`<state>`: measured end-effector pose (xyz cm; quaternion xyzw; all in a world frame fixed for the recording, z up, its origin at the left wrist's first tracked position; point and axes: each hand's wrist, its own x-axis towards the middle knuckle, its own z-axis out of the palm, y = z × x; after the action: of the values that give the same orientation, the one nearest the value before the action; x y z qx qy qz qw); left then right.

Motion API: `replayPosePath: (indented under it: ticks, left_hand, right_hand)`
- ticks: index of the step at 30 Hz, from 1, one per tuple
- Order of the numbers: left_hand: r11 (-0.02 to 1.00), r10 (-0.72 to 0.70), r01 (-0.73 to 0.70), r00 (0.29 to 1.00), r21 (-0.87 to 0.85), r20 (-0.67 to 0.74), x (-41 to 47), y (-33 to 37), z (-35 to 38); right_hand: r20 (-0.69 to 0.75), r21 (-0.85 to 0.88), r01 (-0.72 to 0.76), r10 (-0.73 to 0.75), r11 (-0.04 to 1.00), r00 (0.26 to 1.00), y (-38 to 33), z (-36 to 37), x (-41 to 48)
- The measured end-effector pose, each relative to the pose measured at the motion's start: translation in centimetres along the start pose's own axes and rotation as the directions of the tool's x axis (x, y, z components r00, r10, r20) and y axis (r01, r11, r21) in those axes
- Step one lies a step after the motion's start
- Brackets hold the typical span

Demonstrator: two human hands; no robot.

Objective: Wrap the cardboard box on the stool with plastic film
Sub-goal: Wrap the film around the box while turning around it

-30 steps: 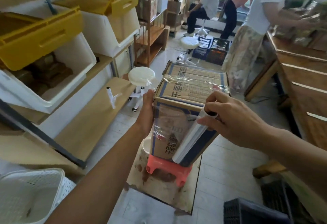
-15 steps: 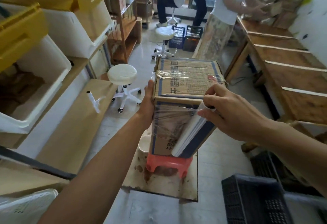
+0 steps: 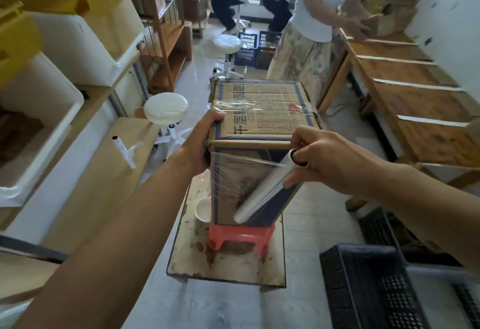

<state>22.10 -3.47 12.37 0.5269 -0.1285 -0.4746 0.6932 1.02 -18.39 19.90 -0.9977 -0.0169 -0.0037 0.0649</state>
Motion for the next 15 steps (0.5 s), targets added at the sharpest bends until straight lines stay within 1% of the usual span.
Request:
replayPosePath:
  ticks: [3, 7, 9, 11, 13, 15]
  left_hand:
    - [1.000, 0.023, -0.023, 1.000, -0.003, -0.003, 0.2, -0.2, 0.0]
    - [0.999, 0.038, -0.038, 0.999, -0.002, -0.017, 0.3, -0.4, -0.1]
    - [0.999, 0.044, -0.044, 0.999, -0.004, -0.021, 0.3, -0.4, -0.2]
    - [0.999, 0.041, -0.041, 0.999, -0.004, -0.032, 0.6, -0.6, -0.4]
    - [0.999, 0.038, -0.038, 0.999, -0.003, -0.039, 0.7, -0.7, -0.5]
    - [0.999, 0.040, -0.040, 0.998, -0.001, -0.046, 0.7, -0.7, -0.4]
  right_hand:
    - [0.076, 0.031, -0.034, 0.031, 0.999, 0.997, 0.0, -0.3, -0.4]
    - [0.065, 0.063, -0.026, 0.022, 0.998, 0.998, 0.2, 0.1, -0.8]
    - [0.006, 0.098, -0.016, 0.015, 0.995, 1.000, 0.3, 0.5, -1.2]
    - [-0.066, 0.171, -0.002, 0.013, 0.985, 0.998, 0.2, 0.9, -1.7]
    - [-0.142, 0.265, 0.002, 0.037, 0.964, 0.989, -0.2, 1.3, -1.9]
    - [-0.225, 0.339, -0.013, 0.094, 0.941, 0.970, -0.4, 2.0, -1.7]
